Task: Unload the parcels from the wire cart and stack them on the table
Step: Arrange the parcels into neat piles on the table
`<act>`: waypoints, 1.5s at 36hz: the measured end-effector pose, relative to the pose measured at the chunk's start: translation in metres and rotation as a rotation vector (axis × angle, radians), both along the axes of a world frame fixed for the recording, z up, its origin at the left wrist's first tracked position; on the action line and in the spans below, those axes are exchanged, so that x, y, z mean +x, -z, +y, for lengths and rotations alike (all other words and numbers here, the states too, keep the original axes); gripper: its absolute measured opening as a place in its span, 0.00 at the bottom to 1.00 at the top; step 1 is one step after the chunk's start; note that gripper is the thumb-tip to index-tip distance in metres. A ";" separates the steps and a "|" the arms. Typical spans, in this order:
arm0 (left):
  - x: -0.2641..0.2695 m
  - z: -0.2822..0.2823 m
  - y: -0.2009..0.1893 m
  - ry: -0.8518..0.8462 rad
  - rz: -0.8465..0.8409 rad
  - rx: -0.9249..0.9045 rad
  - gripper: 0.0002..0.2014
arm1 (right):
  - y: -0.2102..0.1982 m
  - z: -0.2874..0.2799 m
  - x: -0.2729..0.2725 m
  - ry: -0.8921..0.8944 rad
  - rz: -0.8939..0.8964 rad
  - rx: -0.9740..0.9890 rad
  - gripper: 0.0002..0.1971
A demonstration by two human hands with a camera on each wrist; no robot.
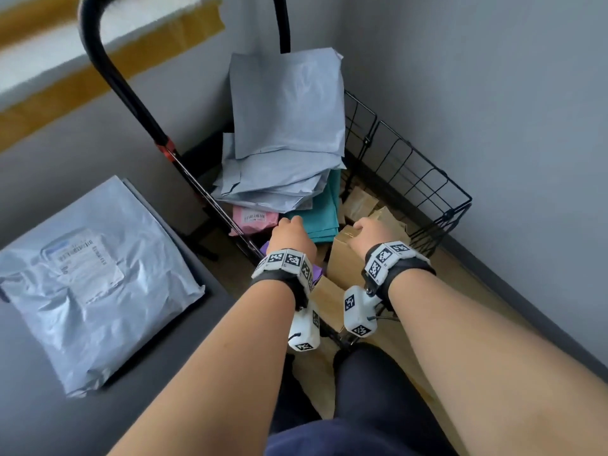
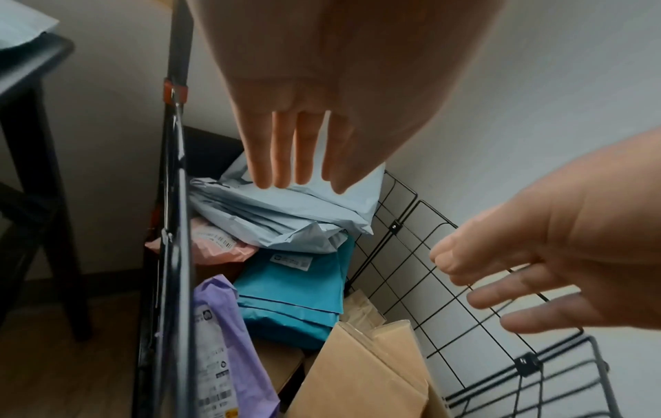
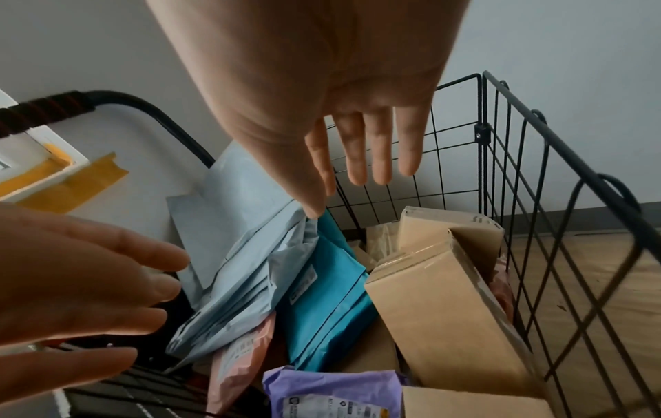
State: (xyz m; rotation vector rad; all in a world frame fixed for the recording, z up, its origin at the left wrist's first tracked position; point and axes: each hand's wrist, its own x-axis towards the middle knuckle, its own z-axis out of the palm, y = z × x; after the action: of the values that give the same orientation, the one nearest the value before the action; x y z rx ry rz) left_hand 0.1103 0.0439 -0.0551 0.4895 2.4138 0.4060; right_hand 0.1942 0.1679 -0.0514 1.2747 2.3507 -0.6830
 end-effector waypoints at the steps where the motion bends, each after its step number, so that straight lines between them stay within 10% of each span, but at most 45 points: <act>1: -0.002 0.006 0.004 -0.023 -0.015 -0.011 0.25 | 0.003 0.007 -0.002 -0.017 -0.012 -0.019 0.22; 25: 0.054 0.056 0.101 -0.818 -0.190 -0.145 0.14 | 0.114 0.050 -0.096 -0.926 -0.144 -0.143 0.15; 44: 0.052 0.046 0.170 -1.031 -0.261 -0.221 0.20 | 0.233 -0.011 -0.138 -1.158 -0.247 -0.224 0.09; 54: 0.050 0.048 0.166 -1.049 -0.265 -0.175 0.21 | 0.230 -0.014 -0.145 -1.170 -0.279 -0.162 0.05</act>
State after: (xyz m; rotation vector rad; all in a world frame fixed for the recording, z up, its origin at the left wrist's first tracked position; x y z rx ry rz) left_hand 0.1600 0.0916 -0.2207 -0.9036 2.2244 0.6212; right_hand 0.0493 0.1537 -0.2817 -0.1735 2.2243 -0.2488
